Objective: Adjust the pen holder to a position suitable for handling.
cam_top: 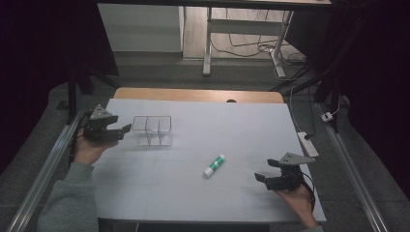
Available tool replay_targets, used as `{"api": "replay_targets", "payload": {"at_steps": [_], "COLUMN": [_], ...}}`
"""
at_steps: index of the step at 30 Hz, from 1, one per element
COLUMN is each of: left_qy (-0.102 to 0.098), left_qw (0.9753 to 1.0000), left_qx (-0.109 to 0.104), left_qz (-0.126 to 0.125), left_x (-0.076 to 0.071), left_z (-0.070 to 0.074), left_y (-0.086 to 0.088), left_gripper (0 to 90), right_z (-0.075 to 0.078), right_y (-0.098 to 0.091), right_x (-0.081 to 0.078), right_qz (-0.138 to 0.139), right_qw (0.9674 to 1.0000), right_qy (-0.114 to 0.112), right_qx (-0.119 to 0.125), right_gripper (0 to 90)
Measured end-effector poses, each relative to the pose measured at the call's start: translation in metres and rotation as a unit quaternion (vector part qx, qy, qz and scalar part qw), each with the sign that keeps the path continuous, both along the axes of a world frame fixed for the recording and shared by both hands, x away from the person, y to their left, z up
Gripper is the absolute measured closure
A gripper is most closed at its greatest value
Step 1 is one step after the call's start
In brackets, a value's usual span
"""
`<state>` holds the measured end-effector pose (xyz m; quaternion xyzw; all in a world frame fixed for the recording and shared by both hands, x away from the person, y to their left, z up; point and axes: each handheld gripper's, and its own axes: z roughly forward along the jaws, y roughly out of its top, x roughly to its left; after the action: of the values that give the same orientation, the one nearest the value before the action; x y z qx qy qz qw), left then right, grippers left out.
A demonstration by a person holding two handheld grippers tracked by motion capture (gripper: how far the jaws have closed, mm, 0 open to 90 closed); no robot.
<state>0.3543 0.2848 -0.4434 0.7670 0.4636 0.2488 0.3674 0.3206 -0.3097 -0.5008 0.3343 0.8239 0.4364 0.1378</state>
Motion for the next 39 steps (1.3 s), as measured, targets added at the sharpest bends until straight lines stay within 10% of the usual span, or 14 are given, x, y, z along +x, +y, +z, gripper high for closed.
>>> {"api": "replay_targets", "payload": {"at_steps": [18,39], "left_qy": [0.034,0.084], "left_qw": [0.9991,0.9962], "left_qx": [0.016,0.014], "left_qz": [0.017,-0.016], "left_x": [0.014,0.038], "left_z": [-0.025,-0.057], "left_y": [0.016,-0.004], "left_gripper": [86.4,88.5], "right_z": [-0.001,-0.003], "right_y": [0.001,0.003], "right_x": [0.000,0.001], "right_qz": [0.003,0.005], "right_qw": [1.0000,1.0000], "right_qy": [0.004,0.006], "right_qx": [-0.006,-0.005], "right_gripper": [17.4,18.1]}}
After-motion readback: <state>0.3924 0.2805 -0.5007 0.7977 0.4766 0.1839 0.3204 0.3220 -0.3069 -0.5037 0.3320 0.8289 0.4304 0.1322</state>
